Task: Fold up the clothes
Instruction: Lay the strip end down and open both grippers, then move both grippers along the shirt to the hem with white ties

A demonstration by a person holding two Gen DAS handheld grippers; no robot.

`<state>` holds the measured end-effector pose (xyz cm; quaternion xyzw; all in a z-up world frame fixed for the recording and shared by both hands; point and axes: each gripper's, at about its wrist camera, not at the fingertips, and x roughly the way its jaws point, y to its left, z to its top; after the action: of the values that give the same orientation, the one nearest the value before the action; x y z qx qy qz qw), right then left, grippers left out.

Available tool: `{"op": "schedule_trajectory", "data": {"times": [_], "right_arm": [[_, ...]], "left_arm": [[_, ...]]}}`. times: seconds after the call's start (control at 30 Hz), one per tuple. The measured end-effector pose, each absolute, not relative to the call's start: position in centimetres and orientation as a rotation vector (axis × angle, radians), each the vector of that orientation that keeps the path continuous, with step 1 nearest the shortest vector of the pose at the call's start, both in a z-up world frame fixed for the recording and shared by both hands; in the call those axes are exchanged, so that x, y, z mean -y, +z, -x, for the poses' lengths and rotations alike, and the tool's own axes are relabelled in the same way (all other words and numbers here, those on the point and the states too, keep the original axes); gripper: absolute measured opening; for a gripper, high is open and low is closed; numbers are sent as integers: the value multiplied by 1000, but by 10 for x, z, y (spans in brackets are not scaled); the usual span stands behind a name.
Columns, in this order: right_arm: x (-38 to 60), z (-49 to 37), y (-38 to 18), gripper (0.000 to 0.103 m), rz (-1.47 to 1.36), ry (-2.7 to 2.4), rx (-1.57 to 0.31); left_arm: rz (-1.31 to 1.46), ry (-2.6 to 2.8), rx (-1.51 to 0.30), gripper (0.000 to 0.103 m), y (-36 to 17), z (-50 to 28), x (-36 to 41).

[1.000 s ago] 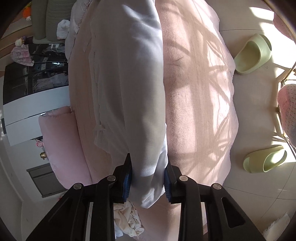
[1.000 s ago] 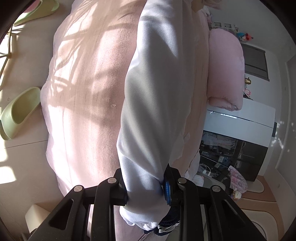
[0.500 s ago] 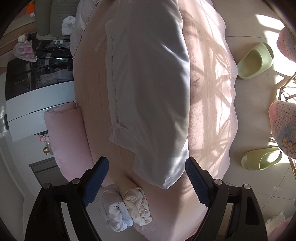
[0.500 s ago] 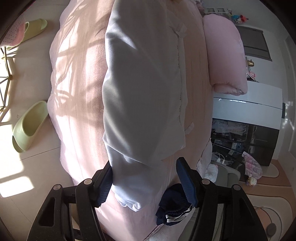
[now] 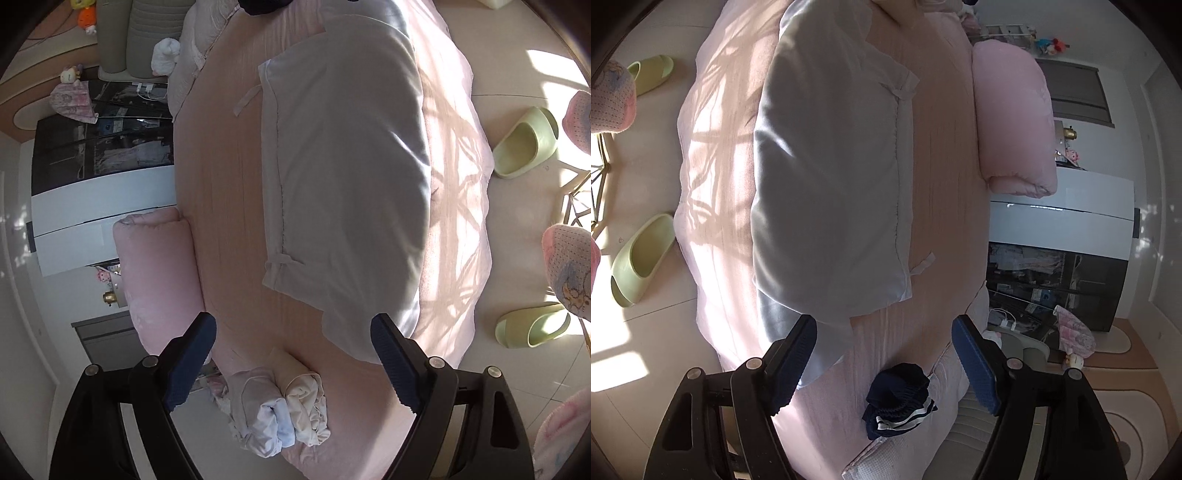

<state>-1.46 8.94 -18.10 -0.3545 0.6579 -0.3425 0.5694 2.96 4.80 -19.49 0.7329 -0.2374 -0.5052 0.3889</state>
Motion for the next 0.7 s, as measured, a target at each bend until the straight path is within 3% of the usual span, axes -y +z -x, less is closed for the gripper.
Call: {"op": "schedule_trajectory", "data": {"times": [0.2,0.4,0.53,0.7], "right_arm": [[-78,12,-180,77,814,-829,-1535],[-37,18,-188,77,723,-855,-1588],[-6,26,-182,77,558,-891,-1606],[56,49,-168,77,141,-996,-1588]], "left_arm": [[-1879,-1236,554,86,-207,-38,-24],[-1880,-1163,674,86,-212,-43,-11],[-1866,-1208,596,86,-206,-39,16],[-1829,-1169,562,86,-204,-36,57]]}}
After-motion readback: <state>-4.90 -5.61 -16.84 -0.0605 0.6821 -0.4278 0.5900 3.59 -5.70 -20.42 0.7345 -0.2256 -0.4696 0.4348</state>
